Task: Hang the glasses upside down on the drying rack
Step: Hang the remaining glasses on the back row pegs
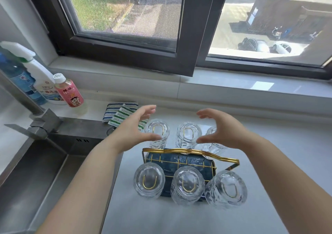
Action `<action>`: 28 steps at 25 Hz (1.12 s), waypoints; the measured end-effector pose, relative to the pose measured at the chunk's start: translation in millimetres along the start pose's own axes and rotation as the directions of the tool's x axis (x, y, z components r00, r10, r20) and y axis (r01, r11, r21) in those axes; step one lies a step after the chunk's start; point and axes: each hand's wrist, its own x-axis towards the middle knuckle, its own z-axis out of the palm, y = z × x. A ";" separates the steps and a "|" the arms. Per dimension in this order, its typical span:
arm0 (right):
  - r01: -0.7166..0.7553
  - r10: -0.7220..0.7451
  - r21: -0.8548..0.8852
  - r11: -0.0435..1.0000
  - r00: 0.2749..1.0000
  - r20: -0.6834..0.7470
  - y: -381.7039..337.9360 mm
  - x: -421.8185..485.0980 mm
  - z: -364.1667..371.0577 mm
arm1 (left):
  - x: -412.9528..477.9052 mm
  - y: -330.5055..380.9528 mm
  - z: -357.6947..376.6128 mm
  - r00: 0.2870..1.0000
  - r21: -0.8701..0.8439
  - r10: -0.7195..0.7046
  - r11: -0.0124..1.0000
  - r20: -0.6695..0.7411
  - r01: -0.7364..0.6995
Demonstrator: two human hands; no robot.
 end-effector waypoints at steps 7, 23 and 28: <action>-0.006 0.038 -0.295 0.956 0.994 0.103 8.0 8.8 18.0 | 47.8 49.1 41.1 0.952 0.652 -0.002 0.729 0.305 -0.207; 0.057 -0.042 -0.207 0.977 0.996 0.073 16.3 18.3 24.4 | 55.0 40.3 54.9 0.958 0.684 0.023 0.695 0.285 -0.220; 0.039 -0.029 -0.128 0.991 0.996 0.080 16.6 11.7 19.6 | 53.3 41.0 56.6 0.955 0.695 -0.008 0.688 0.295 -0.209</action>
